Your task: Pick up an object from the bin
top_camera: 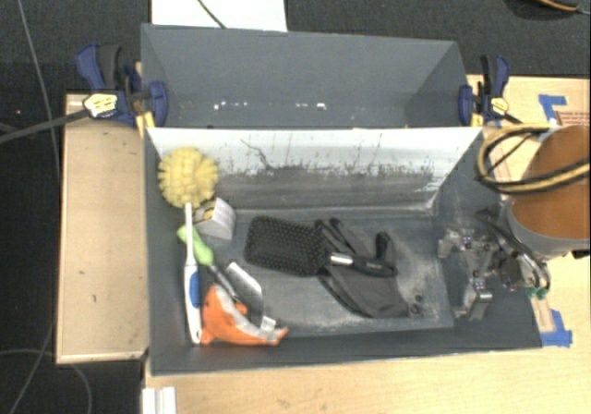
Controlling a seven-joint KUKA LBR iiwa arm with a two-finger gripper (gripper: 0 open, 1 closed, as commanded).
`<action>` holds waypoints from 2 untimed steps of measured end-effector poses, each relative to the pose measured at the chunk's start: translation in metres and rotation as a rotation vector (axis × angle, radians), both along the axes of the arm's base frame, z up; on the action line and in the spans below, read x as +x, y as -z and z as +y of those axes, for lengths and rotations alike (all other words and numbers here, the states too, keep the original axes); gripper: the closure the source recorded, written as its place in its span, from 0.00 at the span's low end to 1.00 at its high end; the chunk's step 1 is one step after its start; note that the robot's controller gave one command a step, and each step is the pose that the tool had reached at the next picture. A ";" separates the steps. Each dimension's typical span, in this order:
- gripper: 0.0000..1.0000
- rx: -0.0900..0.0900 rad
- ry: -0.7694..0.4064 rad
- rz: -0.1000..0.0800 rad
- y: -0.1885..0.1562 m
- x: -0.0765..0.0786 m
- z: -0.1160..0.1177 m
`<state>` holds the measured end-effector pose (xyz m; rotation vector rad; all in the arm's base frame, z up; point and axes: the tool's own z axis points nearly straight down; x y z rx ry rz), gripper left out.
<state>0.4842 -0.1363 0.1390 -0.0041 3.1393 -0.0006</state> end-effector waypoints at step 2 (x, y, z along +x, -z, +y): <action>0.00 0.001 0.009 -0.005 -0.001 0.007 0.103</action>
Offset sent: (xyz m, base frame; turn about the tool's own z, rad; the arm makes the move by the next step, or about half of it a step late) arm 0.0052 0.1024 -0.0007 0.0108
